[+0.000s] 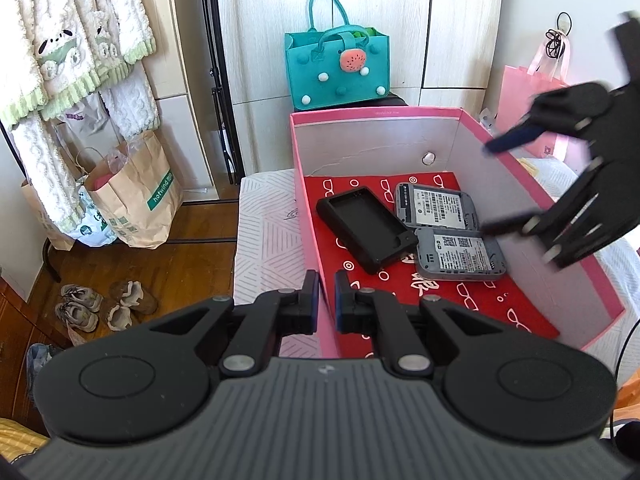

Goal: Organize rigid objects
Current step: 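Move the right gripper to the gold lipstick on the beige compact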

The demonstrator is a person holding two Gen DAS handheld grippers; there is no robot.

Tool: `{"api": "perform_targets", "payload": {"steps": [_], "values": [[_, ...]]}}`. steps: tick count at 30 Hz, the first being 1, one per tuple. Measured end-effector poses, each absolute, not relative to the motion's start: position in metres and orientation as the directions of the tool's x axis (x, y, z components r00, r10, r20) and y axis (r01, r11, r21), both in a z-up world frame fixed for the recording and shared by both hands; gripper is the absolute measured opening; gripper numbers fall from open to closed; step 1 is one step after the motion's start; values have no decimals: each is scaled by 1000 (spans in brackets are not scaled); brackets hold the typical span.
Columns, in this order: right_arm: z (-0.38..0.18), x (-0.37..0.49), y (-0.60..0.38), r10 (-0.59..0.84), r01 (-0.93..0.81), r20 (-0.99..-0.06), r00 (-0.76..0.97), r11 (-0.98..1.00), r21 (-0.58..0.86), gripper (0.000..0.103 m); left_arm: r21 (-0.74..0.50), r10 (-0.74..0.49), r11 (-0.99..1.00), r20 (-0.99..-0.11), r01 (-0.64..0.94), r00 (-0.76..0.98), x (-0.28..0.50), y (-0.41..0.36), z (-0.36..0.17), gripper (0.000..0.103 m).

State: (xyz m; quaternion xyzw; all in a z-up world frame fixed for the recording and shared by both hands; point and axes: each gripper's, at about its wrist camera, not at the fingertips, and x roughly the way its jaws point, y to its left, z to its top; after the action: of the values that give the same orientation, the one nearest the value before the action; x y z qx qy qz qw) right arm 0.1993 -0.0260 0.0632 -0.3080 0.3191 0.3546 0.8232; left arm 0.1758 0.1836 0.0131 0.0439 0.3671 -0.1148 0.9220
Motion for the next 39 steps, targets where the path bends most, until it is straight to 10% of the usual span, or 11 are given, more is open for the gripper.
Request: {"api": "perform_targets", "payload": {"steps": [6, 19, 39], "values": [[85, 179, -87, 433, -651, -622, 653, 740, -168, 83, 5, -167, 972, -688, 234, 706, 175, 184, 14, 6], [23, 139, -182, 337, -388, -658, 673, 919, 73, 78, 23, -129, 980, -689, 200, 713, 174, 178, 14, 7], [-23, 163, -203, 318, -230, -704, 635, 948, 221, 13, 60, -95, 980, -703, 192, 705, 176, 172, 16, 7]]}}
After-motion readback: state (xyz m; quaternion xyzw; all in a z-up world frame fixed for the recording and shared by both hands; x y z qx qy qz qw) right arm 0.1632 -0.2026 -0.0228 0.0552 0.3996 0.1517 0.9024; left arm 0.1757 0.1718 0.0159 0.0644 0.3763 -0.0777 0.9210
